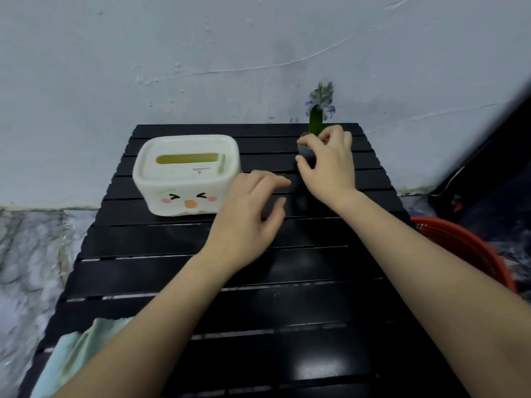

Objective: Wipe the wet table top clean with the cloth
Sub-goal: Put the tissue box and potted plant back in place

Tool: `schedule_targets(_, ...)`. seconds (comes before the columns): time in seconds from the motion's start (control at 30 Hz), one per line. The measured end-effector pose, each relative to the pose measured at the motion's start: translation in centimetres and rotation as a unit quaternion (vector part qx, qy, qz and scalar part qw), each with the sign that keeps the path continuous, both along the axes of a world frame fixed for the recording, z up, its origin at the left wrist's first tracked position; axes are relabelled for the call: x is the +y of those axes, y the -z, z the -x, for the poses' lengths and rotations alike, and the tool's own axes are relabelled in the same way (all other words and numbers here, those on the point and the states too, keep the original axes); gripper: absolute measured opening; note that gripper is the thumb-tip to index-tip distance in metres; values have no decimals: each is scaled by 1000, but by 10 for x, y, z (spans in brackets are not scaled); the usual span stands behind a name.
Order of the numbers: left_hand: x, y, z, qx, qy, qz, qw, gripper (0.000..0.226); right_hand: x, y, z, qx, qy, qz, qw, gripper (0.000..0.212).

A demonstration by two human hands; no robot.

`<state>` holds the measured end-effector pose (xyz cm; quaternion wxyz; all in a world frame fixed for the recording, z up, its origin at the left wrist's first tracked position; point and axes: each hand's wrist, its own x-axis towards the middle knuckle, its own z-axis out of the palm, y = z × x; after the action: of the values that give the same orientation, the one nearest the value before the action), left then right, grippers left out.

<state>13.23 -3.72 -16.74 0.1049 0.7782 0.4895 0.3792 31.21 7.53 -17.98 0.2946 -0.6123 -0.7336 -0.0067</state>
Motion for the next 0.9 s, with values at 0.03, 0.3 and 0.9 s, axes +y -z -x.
schedule_targets(0.03,3,6,-5,18,6,16,1000,29,8,3,-1,-20,-3,32,999,33)
schedule_targets(0.3,14,45,-15,143,3,101,985,47,48,16,-2,62,-30,182,981,45)
schedule_targets(0.9,-46,39,43,177,-57,102,977,37,-55,4,51,56,-155,142,976,34)
